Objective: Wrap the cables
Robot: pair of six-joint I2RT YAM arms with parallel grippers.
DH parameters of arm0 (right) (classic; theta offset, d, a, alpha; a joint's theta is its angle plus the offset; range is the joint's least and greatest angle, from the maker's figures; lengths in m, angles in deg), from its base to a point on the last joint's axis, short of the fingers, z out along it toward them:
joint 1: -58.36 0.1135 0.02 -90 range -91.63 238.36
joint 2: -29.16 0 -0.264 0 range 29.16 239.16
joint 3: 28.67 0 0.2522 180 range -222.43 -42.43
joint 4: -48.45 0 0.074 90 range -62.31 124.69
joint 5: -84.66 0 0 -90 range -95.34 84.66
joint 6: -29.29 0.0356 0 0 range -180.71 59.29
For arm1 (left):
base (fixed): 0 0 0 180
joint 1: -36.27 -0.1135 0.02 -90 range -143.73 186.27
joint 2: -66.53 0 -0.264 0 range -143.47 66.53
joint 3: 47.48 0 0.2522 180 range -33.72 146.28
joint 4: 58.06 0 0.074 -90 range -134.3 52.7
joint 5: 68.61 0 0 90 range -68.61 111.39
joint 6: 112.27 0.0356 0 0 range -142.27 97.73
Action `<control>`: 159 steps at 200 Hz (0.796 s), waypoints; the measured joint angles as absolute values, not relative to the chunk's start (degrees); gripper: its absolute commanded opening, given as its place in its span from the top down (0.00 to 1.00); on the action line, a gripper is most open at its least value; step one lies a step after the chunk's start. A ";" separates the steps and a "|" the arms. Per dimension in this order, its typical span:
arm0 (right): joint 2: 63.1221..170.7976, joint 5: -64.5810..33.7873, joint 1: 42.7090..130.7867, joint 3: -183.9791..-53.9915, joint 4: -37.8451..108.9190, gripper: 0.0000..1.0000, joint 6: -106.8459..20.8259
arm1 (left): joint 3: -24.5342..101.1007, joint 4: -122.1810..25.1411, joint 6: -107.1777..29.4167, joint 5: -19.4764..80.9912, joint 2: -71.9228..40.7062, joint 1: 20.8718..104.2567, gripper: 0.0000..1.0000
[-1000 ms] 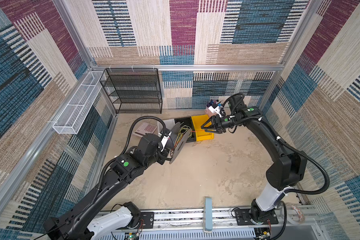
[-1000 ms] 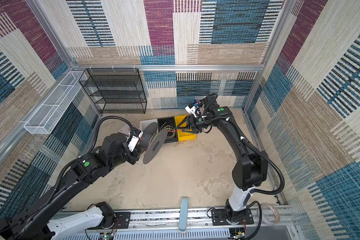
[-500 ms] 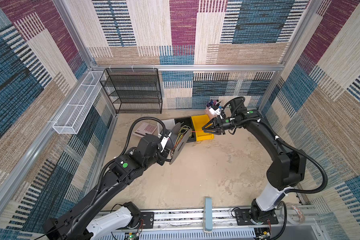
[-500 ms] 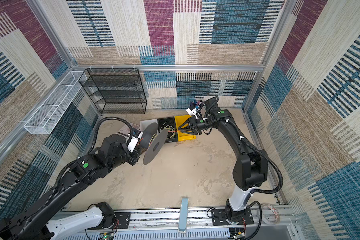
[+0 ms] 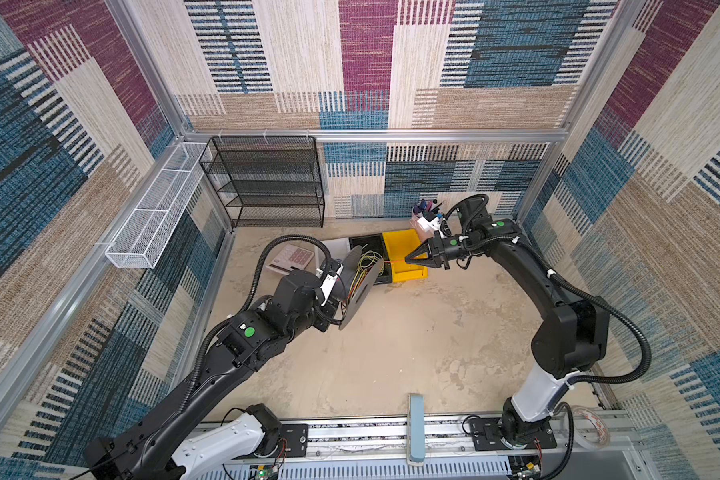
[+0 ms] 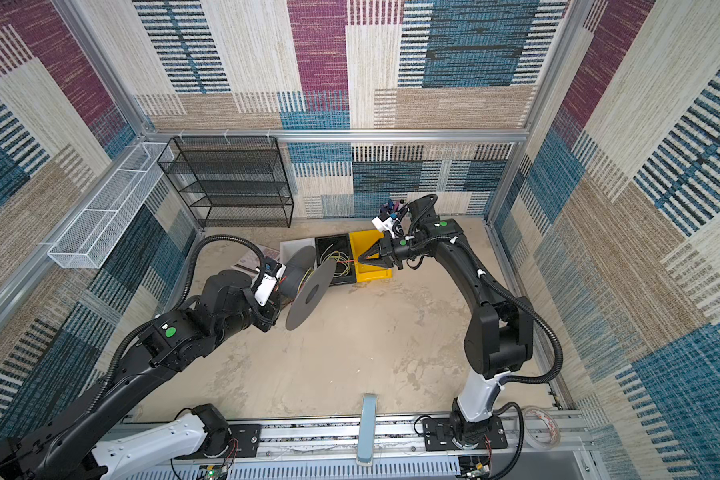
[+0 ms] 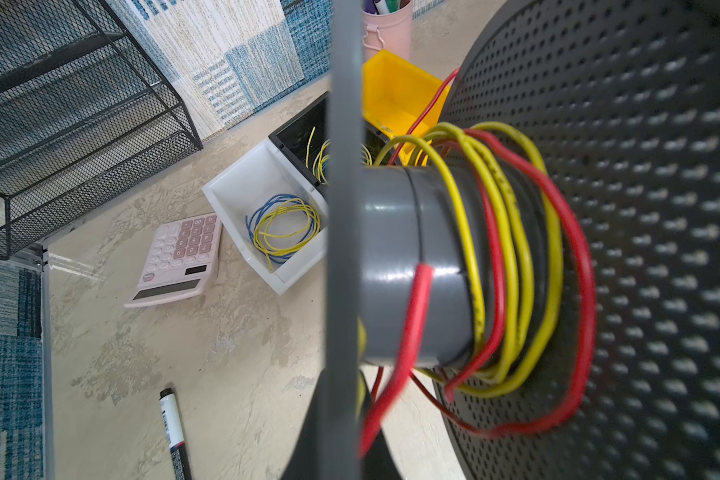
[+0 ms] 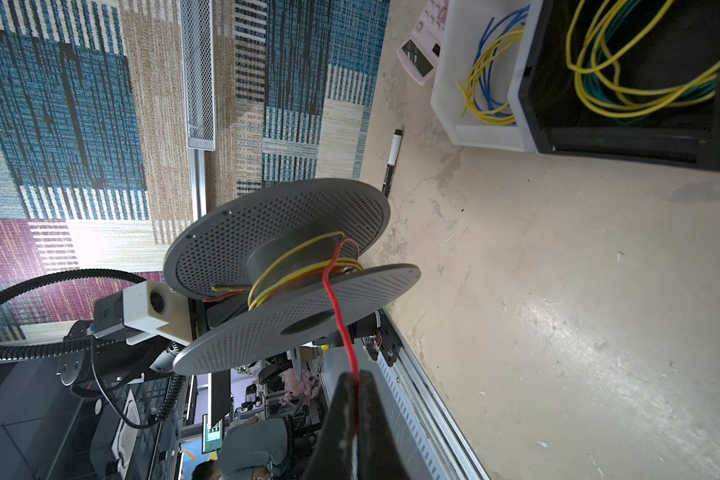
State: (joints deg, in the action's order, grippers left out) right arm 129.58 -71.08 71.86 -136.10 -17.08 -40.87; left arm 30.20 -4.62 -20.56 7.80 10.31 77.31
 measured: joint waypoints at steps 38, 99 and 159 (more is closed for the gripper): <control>129.06 -70.93 71.84 -136.12 -17.76 1.00 -41.79 | 30.16 -4.62 -20.41 7.21 10.31 77.44 1.00; 124.20 -63.98 71.77 -138.99 -18.52 1.00 -43.72 | 30.07 -4.77 -20.41 6.53 9.94 77.53 1.00; 116.84 -62.10 71.77 -138.11 -14.50 1.00 -43.32 | 30.47 -5.25 -20.41 6.60 9.13 77.53 1.00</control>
